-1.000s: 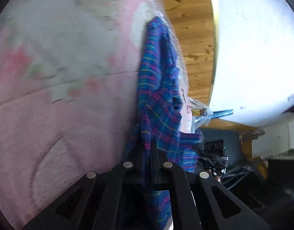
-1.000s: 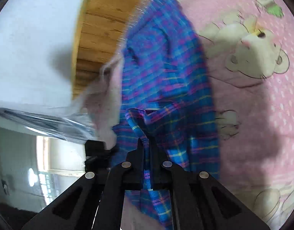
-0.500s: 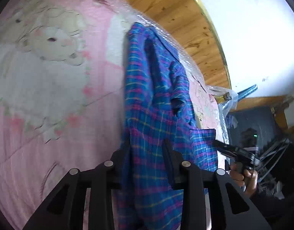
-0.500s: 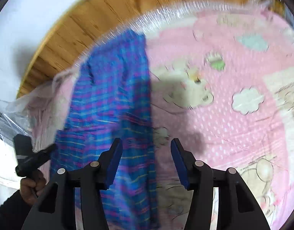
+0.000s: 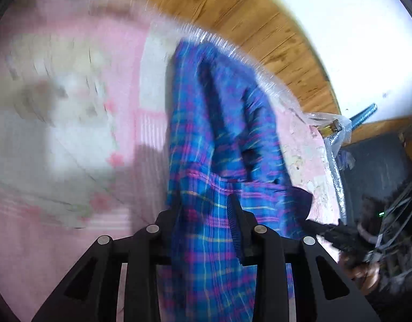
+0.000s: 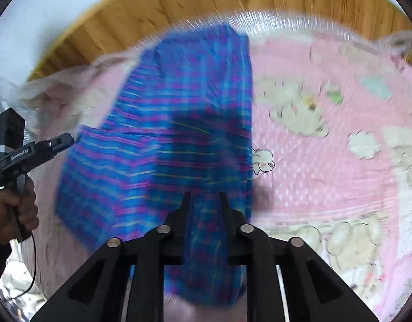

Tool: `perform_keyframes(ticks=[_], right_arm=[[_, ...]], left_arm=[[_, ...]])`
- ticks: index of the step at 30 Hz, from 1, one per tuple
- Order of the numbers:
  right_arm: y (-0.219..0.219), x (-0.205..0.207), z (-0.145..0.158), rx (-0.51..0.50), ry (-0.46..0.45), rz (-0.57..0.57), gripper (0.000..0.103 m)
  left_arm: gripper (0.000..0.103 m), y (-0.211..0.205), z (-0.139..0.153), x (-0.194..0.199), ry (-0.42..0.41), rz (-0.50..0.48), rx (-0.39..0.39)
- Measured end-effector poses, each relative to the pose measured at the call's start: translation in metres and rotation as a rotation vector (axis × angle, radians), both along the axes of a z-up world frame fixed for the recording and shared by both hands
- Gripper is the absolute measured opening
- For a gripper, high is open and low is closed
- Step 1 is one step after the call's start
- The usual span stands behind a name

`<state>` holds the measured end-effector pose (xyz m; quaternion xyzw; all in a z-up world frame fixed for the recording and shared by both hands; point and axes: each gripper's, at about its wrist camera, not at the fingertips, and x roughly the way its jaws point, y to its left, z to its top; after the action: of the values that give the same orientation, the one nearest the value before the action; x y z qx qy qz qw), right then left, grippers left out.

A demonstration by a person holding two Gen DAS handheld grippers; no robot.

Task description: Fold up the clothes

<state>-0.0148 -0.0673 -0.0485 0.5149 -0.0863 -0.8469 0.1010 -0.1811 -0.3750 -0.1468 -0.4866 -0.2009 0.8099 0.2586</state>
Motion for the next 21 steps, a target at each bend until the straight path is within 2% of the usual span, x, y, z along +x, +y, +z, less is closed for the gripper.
perform_keyframes(ticks=[2, 5, 7, 10, 11, 12, 14, 18, 21], right_arm=[[-0.004, 0.02, 0.004, -0.027, 0.016, 0.02, 0.031], [-0.016, 0.04, -0.02, -0.001, -0.036, 0.054, 0.032], [-0.019, 0.042, -0.047, 0.011, -0.095, 0.048, 0.032], [-0.013, 0.047, -0.065, 0.005, -0.117, 0.033, 0.031], [-0.011, 0.045, -0.064, -0.004, -0.141, 0.037, 0.031], [-0.008, 0.043, -0.058, -0.025, -0.136, 0.038, 0.031], [0.0, 0.037, -0.047, -0.065, -0.123, 0.039, 0.031], [0.022, 0.002, -0.024, -0.066, -0.044, -0.009, 0.031], [0.032, -0.035, -0.037, -0.048, -0.049, -0.026, 0.027]], left_arm=[[0.035, -0.008, 0.024, 0.023, 0.068, 0.006, 0.008], [0.038, -0.004, 0.032, 0.063, 0.077, -0.075, 0.057], [0.038, 0.008, 0.014, 0.078, 0.035, -0.118, 0.024], [0.038, 0.021, -0.032, 0.085, -0.062, -0.115, -0.061], [0.034, 0.023, -0.046, 0.088, -0.067, -0.11, -0.095], [0.035, 0.023, -0.051, 0.089, -0.065, -0.102, -0.096], [0.035, 0.019, -0.052, 0.087, -0.075, -0.088, -0.074], [0.035, 0.015, -0.047, 0.081, -0.1, -0.073, -0.072], [0.035, 0.018, -0.048, 0.081, -0.107, -0.071, -0.061]])
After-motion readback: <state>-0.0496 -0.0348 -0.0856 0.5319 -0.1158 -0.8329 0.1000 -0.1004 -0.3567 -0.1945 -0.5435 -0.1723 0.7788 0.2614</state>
